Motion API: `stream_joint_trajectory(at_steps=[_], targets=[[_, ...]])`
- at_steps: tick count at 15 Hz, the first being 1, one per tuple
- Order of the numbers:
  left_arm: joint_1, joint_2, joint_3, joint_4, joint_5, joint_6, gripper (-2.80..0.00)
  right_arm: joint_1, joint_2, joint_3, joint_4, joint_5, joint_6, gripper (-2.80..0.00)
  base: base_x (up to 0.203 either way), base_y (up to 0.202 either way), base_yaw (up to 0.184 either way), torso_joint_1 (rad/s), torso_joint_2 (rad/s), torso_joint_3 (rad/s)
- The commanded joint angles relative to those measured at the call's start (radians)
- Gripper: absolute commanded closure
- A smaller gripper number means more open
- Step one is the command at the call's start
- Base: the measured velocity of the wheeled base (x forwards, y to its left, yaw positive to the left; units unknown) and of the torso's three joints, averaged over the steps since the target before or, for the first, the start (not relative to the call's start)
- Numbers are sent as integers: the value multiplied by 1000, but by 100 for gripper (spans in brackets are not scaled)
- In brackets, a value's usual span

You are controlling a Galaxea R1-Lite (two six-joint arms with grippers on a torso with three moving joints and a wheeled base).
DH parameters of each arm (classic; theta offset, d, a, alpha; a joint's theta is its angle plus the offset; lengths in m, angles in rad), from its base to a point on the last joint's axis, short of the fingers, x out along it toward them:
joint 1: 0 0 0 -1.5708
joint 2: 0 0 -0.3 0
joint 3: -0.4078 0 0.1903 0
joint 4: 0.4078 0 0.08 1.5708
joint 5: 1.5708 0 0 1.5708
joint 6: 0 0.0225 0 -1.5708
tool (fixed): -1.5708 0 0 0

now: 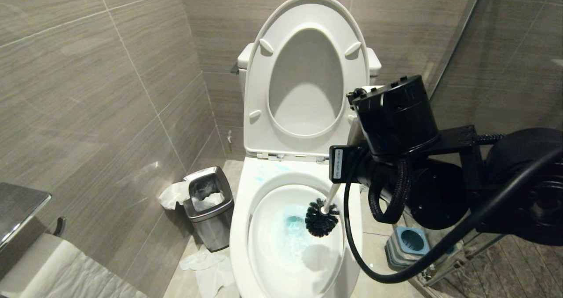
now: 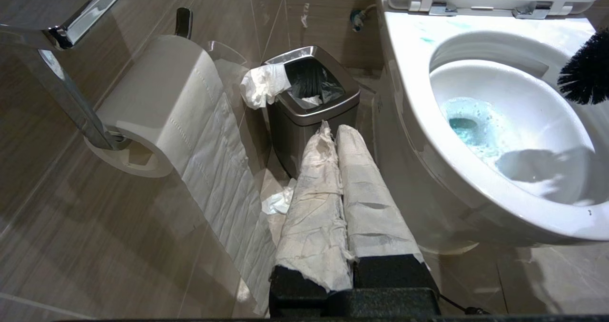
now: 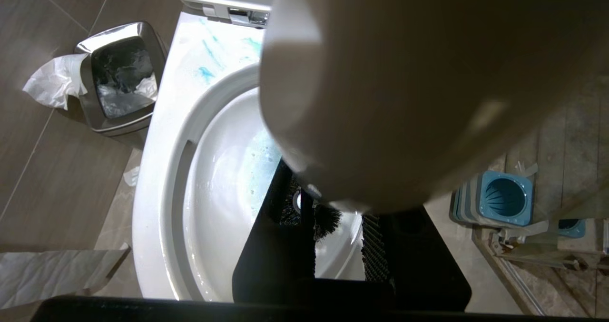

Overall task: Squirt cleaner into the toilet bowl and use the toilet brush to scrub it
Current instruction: Scrub the toilet bowl

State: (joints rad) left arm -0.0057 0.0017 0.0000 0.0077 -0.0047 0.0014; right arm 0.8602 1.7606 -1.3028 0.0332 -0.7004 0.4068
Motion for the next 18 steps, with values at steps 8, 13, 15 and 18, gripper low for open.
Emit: stream_joint_trajectory(at_steps=[8, 13, 15, 18], targets=[[0, 0, 2, 0, 0, 0, 0, 0, -1, 2, 1, -2, -33, 0, 0, 0, 0, 0, 0, 0], [0, 0, 2, 0, 0, 2, 0, 0, 5, -3, -1, 2, -37, 0, 0, 0, 0, 0, 0, 0], [0, 0, 2, 0, 0, 2, 0, 0, 5, -3, -1, 2, -37, 0, 0, 0, 0, 0, 0, 0], [0, 0, 2, 0, 0, 0, 0, 0, 5, -6, -1, 4, -37, 0, 0, 0, 0, 0, 0, 0]])
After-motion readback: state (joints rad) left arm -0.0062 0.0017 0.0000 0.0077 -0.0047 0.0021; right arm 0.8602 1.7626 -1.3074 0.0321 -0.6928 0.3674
